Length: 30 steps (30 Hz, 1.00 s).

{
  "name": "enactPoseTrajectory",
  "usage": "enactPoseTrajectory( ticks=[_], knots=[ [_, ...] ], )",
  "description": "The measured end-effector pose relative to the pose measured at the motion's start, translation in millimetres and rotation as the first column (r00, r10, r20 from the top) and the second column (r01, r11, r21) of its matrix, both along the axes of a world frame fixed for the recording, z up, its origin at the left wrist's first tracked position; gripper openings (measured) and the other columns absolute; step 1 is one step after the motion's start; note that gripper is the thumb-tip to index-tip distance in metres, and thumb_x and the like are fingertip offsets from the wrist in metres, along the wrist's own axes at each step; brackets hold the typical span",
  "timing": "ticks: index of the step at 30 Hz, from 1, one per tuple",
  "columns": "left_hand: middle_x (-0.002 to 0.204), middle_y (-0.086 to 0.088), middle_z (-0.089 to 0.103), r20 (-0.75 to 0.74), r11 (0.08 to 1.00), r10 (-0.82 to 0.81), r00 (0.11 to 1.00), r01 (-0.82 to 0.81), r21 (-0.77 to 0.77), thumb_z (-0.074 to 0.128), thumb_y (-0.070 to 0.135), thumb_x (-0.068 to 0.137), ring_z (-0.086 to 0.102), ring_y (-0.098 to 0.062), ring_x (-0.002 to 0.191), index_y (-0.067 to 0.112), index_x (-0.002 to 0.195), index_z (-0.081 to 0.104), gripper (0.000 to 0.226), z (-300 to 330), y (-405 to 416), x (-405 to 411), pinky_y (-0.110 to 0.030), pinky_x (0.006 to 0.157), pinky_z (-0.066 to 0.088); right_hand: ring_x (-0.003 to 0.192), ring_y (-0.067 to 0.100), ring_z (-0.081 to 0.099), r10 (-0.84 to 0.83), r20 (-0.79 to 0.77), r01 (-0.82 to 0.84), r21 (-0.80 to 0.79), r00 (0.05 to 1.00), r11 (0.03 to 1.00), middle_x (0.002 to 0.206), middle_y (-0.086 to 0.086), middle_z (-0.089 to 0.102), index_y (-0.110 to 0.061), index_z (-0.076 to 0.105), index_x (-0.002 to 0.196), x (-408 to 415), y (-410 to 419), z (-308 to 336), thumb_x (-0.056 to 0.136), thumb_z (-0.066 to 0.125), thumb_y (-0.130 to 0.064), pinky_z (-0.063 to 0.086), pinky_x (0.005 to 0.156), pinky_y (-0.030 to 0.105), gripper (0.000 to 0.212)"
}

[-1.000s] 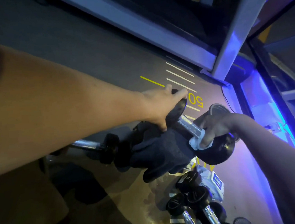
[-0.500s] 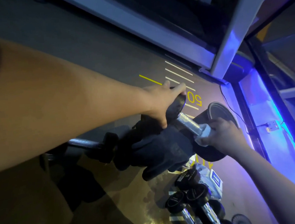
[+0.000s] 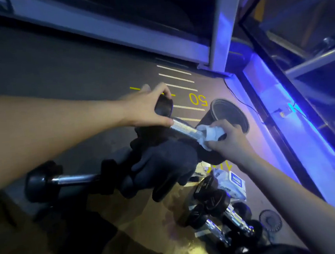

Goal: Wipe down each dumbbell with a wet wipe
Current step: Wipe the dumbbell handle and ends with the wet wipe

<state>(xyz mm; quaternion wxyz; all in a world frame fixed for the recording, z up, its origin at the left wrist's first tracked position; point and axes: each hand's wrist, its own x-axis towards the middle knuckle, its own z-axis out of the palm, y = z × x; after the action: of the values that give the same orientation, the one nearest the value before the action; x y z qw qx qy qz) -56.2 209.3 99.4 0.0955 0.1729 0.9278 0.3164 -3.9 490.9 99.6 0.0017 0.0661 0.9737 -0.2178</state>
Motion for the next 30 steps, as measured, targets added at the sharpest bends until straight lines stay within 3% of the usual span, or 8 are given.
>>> enactPoseTrajectory(
  ticks=[4,6,12,17,22,24,27,30],
  knots=[
    [0.114,-0.002,0.052,0.074,0.998,0.017,0.997,-0.013,-0.055,0.069,0.073,0.071,0.070,-0.029,0.073,0.044,0.123,0.038,0.067,10.6,3.7,-3.1,-0.036,0.068,0.059,0.095,0.027,0.058,-0.008,0.059,0.012,-0.068,0.998,0.998,0.108,0.011,0.059,-0.031,0.063,0.110,-4.5,3.8,7.8,0.070,0.081,-0.018,0.043,0.067,0.023,0.045],
    [0.111,0.002,0.057,0.090,0.995,-0.010,0.996,0.019,-0.102,0.068,0.073,0.073,0.070,-0.026,0.063,0.044,0.131,0.036,0.072,13.9,6.4,-2.2,-0.036,0.058,0.060,0.093,0.030,0.062,-0.024,0.094,0.033,-0.095,0.995,0.995,0.105,0.012,0.062,-0.038,0.060,0.110,-4.9,5.9,9.4,0.069,0.081,-0.025,0.054,0.072,0.037,0.048],
    [0.127,0.001,0.060,0.074,0.982,0.019,0.997,-0.004,-0.191,0.065,0.073,0.075,0.070,-0.031,0.087,0.046,0.143,0.031,0.081,16.5,14.5,-0.5,-0.035,0.063,0.056,0.069,0.034,0.067,-0.071,0.159,0.091,-0.126,0.985,0.988,0.093,0.007,0.057,-0.040,0.055,0.118,-1.2,1.6,15.9,0.070,0.079,-0.023,0.057,0.044,0.048,0.056],
    [0.129,0.002,0.055,0.130,0.993,0.059,0.990,-0.044,-0.113,0.075,0.068,0.070,0.067,-0.024,0.078,0.047,0.144,0.031,0.089,16.8,17.7,2.5,-0.034,0.048,0.058,0.072,0.038,0.067,-0.092,0.174,0.100,-0.037,0.981,0.994,0.108,0.006,0.055,-0.041,0.048,0.129,-1.8,-3.0,16.6,0.073,0.079,-0.029,0.052,0.045,0.034,0.065],
    [0.118,0.001,0.062,0.058,0.991,0.125,0.991,-0.121,-0.059,0.077,0.060,0.071,0.067,-0.026,0.076,0.048,0.133,0.038,0.074,7.2,20.6,8.5,-0.039,0.048,0.060,0.049,0.035,0.065,-0.108,0.134,0.113,-0.031,0.985,0.993,0.094,0.004,0.046,-0.043,0.047,0.130,-1.5,-1.2,10.2,0.071,0.079,-0.031,0.045,0.032,0.028,0.069],
    [0.118,0.000,0.064,0.039,0.988,0.151,0.988,-0.148,-0.051,0.076,0.055,0.073,0.067,-0.029,0.084,0.048,0.131,0.038,0.069,3.2,21.9,9.1,-0.037,0.057,0.061,0.066,0.034,0.065,-0.126,0.078,0.126,0.000,0.989,0.992,0.108,0.012,0.049,-0.047,0.046,0.127,1.9,-1.8,2.1,0.068,0.077,-0.036,0.047,0.042,0.028,0.067],
    [0.118,0.000,0.065,0.061,0.985,0.172,0.983,-0.172,-0.005,0.076,0.045,0.074,0.064,-0.031,0.096,0.048,0.131,0.039,0.068,1.2,24.0,13.8,-0.039,0.072,0.060,0.089,0.036,0.059,-0.147,0.012,0.148,-0.027,0.989,0.989,0.111,0.015,0.052,-0.051,0.043,0.125,10.1,-5.7,-10.7,0.065,0.069,-0.044,0.053,0.074,0.038,0.066],
    [0.114,0.002,0.063,0.085,0.974,0.207,0.975,-0.214,0.076,0.076,0.038,0.072,0.065,-0.030,0.093,0.050,0.130,0.040,0.069,0.4,24.0,20.4,-0.041,0.065,0.062,0.084,0.031,0.061,-0.144,-0.009,0.143,-0.072,0.990,0.987,0.103,0.014,0.057,-0.051,0.043,0.124,12.8,-5.1,-14.7,0.056,0.060,-0.052,0.053,0.079,0.038,0.069]
  ],
)
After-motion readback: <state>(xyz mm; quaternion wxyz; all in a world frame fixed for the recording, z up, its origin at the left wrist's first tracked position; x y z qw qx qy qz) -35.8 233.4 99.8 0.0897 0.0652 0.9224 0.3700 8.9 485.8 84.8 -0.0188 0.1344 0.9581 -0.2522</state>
